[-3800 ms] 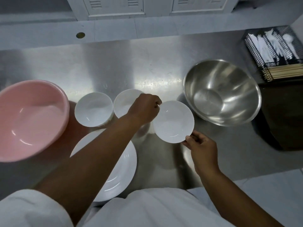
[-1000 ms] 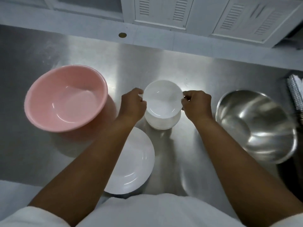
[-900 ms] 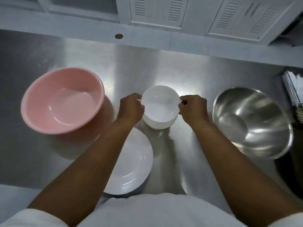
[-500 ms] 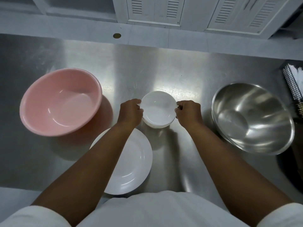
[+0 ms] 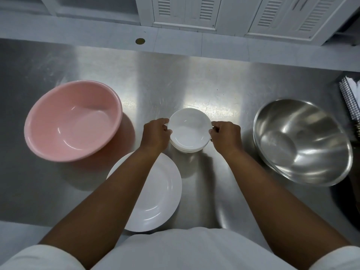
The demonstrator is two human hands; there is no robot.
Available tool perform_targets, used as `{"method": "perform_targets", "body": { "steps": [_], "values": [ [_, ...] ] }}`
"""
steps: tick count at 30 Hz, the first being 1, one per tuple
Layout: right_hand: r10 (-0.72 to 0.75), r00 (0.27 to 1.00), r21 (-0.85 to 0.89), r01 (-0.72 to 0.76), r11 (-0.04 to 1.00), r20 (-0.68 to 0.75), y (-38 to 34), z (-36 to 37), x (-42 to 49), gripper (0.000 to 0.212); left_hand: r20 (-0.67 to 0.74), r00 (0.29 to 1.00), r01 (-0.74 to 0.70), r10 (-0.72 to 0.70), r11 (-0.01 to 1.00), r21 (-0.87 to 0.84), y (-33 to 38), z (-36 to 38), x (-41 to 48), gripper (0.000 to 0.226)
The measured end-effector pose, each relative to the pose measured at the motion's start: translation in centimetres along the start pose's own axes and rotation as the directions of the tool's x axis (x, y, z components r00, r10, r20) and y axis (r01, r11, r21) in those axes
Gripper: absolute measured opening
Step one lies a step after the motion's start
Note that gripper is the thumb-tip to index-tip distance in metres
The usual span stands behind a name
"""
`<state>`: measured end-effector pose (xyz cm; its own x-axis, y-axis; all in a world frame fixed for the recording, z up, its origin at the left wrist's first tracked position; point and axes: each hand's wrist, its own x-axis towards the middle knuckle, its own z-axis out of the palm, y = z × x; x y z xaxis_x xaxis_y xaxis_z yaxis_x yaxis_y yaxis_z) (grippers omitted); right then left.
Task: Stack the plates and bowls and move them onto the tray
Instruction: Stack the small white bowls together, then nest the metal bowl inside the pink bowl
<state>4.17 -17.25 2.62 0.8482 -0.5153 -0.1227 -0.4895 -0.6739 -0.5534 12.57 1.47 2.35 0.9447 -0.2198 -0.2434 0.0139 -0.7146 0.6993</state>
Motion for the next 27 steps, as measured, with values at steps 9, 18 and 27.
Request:
{"method": "perform_targets", "body": {
  "steps": [9,18,27],
  "values": [
    [0.040,0.999,0.061,-0.038,0.997,-0.037,0.1,0.2,-1.0,0.013,-0.028,1.000,-0.004,0.003,0.999,-0.037,-1.0,-0.7,-0.8,0.042],
    [0.012,0.964,0.143,0.026,0.989,-0.264,0.3,-2.1,-3.2,0.033,-0.090,0.992,-0.093,0.086,0.993,-0.074,0.2,-2.2,-2.6,0.041],
    [0.095,0.824,0.093,-0.052,0.994,-0.558,8.8,-10.6,-5.2,0.026,0.055,0.934,-0.347,0.354,0.932,-0.109,9.5,3.8,-3.2,0.039]
  ]
}}
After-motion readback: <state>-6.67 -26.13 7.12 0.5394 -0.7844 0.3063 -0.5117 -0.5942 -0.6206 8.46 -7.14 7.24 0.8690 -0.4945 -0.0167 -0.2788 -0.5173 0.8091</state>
